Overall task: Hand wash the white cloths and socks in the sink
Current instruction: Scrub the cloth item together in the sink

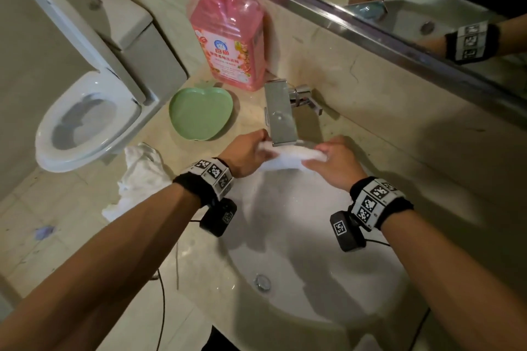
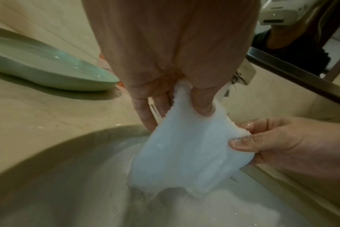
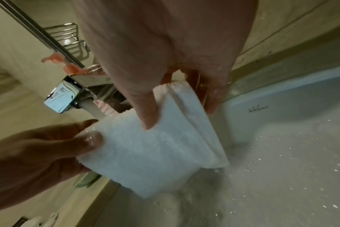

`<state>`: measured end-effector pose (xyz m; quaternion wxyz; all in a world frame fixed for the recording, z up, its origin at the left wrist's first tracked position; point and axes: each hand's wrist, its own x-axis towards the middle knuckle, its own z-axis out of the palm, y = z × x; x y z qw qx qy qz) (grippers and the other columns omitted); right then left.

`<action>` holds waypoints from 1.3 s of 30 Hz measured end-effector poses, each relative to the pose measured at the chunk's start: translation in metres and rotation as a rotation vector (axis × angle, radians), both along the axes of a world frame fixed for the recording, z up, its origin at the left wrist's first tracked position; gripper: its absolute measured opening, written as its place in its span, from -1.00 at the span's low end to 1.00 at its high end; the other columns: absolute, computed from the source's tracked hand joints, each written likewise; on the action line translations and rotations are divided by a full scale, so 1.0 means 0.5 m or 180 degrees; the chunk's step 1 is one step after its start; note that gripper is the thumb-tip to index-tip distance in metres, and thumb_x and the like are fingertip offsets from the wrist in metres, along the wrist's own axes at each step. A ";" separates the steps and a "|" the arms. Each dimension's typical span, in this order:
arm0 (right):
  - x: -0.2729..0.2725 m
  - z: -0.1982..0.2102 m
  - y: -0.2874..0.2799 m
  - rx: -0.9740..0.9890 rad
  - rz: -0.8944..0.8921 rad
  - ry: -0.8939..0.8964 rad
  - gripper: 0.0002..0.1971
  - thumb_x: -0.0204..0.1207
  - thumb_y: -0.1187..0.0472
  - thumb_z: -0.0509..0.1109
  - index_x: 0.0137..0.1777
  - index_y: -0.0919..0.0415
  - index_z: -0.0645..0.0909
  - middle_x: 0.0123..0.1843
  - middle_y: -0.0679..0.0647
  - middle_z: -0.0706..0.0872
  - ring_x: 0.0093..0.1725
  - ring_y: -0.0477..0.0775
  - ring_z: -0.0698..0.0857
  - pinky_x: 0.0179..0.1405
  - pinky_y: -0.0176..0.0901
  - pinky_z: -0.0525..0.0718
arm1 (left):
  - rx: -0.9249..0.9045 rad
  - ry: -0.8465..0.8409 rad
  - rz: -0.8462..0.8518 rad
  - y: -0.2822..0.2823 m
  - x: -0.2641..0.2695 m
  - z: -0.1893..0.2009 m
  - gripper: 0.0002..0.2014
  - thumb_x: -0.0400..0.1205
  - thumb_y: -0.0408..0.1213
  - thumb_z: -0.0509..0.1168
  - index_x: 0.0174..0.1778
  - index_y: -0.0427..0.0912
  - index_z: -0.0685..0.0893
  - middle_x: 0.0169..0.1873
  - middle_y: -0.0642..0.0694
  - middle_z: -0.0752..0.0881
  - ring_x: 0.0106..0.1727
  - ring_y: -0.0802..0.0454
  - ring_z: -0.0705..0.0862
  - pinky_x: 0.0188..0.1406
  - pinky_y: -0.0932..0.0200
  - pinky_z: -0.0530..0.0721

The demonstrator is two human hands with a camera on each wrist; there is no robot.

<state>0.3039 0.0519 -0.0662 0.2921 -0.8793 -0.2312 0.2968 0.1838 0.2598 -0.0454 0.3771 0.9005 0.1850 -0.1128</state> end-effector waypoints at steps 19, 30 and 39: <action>-0.099 -0.005 0.151 0.0248 0.0126 0.0486 -0.60 0.49 0.27 0.50 0.33 0.16 0.63 0.13 0.09 0.75 0.04 0.02 0.69 -0.21 -0.53 0.50 | -0.1355 0.0129 0.0851 -0.006 -0.051 -0.010 -0.88 0.64 -0.20 0.27 0.00 -0.12 0.67 0.10 -0.19 0.75 0.18 -0.17 0.68 0.34 -0.16 0.59; -0.044 0.024 0.066 0.1333 -0.0093 0.1483 -0.57 0.33 0.65 0.44 -0.10 0.06 0.76 -0.08 -0.07 0.85 -0.01 -0.05 0.80 0.01 -0.09 0.76 | -0.1135 0.0026 -0.0153 -0.023 -0.014 -0.073 -0.13 0.15 -0.28 0.72 0.41 0.00 0.55 0.13 0.12 0.66 0.14 0.03 0.71 0.16 0.13 0.69; -0.002 0.017 0.015 0.0794 -0.0189 0.1865 -0.62 0.31 0.44 0.64 -0.17 0.07 0.52 0.12 0.16 0.69 0.13 0.27 0.74 0.00 0.02 0.75 | 0.0348 0.0015 -0.0328 -0.040 0.034 -0.047 -0.53 0.48 -0.30 0.32 0.34 -0.25 0.66 0.24 -0.35 0.71 0.22 -0.33 0.69 0.19 -0.03 0.65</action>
